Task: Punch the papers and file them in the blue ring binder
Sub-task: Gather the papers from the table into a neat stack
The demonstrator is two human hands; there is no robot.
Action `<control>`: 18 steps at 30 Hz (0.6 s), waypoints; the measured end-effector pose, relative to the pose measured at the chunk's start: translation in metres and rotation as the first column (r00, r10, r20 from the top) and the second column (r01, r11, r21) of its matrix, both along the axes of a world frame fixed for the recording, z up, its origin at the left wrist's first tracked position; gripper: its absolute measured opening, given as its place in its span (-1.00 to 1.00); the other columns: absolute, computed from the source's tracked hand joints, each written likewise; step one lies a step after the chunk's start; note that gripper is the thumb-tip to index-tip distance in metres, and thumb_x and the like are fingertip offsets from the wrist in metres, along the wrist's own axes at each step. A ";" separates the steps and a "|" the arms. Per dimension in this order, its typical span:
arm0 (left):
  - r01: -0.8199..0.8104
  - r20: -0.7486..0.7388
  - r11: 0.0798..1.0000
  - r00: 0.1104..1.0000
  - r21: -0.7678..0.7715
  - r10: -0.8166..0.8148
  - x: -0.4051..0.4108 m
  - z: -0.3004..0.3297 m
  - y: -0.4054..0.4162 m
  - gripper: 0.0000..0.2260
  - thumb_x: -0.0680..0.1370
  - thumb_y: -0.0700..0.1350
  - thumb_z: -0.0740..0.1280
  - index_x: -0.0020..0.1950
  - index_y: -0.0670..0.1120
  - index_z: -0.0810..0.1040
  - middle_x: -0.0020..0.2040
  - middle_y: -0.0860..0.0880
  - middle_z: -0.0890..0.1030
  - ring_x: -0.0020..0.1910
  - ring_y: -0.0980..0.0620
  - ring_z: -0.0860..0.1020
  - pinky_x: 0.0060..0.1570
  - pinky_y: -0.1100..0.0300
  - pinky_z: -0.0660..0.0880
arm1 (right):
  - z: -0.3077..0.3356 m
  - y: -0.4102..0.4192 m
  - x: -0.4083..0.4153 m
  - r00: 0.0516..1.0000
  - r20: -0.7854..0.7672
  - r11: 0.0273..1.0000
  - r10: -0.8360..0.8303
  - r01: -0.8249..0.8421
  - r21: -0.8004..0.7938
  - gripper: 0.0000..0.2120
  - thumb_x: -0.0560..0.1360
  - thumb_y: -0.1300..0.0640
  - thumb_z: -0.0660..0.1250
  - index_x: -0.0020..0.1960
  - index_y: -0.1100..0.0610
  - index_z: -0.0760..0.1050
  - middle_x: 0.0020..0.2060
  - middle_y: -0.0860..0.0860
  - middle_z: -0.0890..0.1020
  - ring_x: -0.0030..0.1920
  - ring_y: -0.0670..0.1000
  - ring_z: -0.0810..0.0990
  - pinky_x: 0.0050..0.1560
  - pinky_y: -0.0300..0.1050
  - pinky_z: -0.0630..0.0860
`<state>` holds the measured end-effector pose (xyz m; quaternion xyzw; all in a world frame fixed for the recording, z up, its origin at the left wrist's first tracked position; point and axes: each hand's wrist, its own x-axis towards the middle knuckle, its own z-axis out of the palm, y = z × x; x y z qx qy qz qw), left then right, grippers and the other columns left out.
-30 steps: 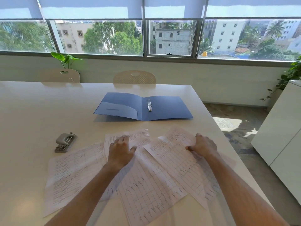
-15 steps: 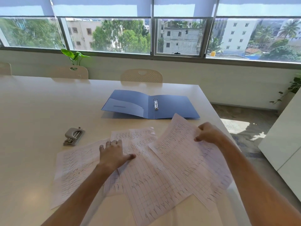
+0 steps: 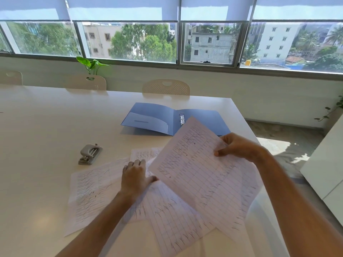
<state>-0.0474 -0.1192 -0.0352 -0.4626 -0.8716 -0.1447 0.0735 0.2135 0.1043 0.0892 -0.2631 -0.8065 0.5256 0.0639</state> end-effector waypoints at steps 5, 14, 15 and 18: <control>0.052 0.271 0.967 0.955 0.248 -0.121 0.006 0.002 -0.002 -0.40 0.39 -0.04 0.52 0.37 -0.20 0.44 0.10 -0.15 0.61 0.05 -0.11 0.57 -0.01 0.07 0.58 | -0.011 -0.002 -0.003 0.999 0.001 0.997 0.038 -0.038 -0.070 -0.73 0.47 0.24 0.43 0.14 0.29 0.59 0.04 0.18 0.69 0.01 0.25 0.68 0.06 0.15 0.61; -0.155 0.657 0.743 0.607 0.650 -0.448 0.024 0.040 0.000 -0.68 0.45 -0.25 0.45 0.12 0.07 0.59 -0.11 0.02 0.68 -0.12 -0.05 0.67 -0.30 0.13 0.64 | -0.041 -0.004 -0.005 0.994 -0.110 0.967 0.016 -0.044 -0.250 -0.77 0.37 0.18 0.50 0.01 0.20 0.67 0.03 0.22 0.69 0.03 0.27 0.67 0.00 0.09 0.63; -0.187 0.675 0.721 0.562 0.667 -0.478 0.025 0.046 0.001 -0.68 0.45 -0.26 0.45 0.10 0.10 0.60 -0.11 0.02 0.69 -0.11 -0.04 0.67 -0.29 0.11 0.64 | -0.044 -0.004 -0.006 0.990 -0.141 0.960 0.004 -0.044 -0.275 -0.77 0.36 0.16 0.50 0.00 0.19 0.67 0.04 0.22 0.68 0.04 0.27 0.67 -0.02 0.07 0.63; -0.255 0.700 0.669 0.438 0.698 -0.564 0.028 0.057 0.001 -0.61 0.43 -0.31 0.45 0.19 0.02 0.57 -0.02 -0.09 0.67 -0.04 -0.14 0.66 -0.15 -0.11 0.63 | -0.048 -0.005 -0.008 0.979 -0.199 0.943 -0.033 -0.036 -0.331 -0.74 0.35 0.11 0.51 0.01 0.16 0.66 0.06 0.22 0.67 0.06 0.28 0.66 -0.04 0.07 0.62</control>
